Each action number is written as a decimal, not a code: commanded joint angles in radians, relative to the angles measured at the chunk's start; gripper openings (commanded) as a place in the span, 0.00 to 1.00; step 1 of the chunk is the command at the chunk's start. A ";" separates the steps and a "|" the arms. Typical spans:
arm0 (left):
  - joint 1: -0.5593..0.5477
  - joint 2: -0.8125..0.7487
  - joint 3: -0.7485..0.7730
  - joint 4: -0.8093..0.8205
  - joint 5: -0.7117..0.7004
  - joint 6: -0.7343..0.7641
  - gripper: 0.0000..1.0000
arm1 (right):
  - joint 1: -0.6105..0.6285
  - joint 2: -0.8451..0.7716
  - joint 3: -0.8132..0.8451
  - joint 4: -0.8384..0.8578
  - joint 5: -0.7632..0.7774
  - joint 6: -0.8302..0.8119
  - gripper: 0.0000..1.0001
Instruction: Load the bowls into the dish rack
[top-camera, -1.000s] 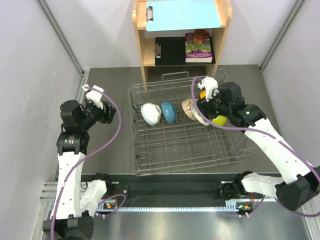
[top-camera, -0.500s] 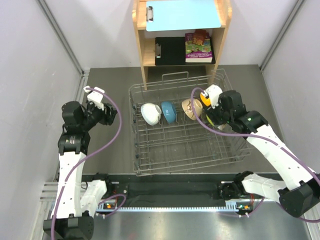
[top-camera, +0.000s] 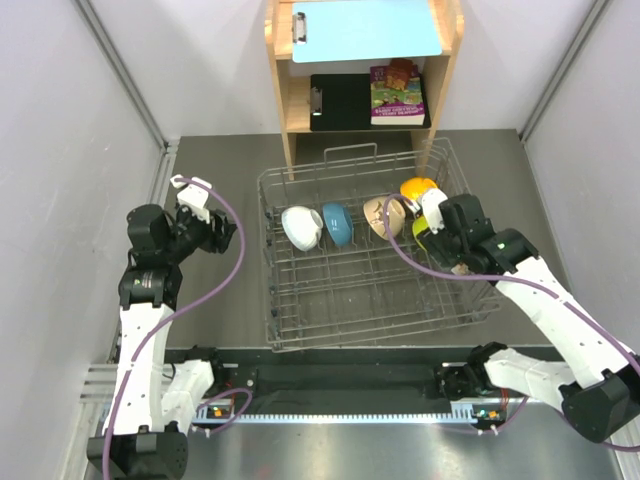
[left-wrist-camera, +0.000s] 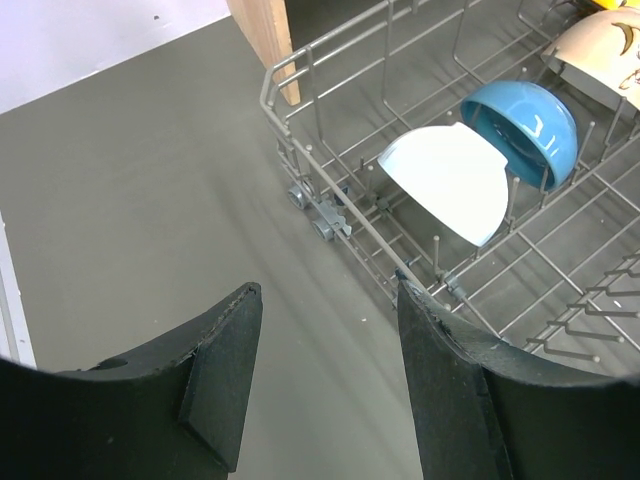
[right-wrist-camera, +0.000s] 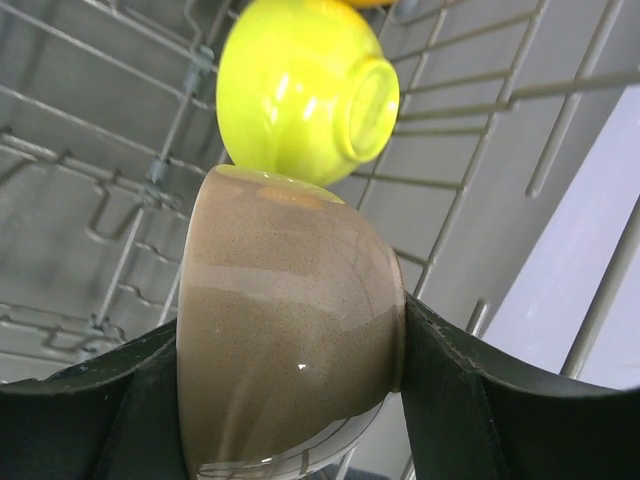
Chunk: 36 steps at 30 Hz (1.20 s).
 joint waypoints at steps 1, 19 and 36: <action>0.005 -0.014 -0.005 0.045 0.023 -0.006 0.62 | 0.000 -0.035 0.000 -0.009 0.068 -0.032 0.00; 0.004 -0.026 -0.026 0.047 0.027 -0.001 0.62 | 0.001 0.105 -0.060 0.048 0.171 -0.044 0.00; 0.005 -0.022 -0.032 0.044 0.033 0.003 0.62 | 0.007 0.197 -0.070 0.114 0.335 -0.046 0.00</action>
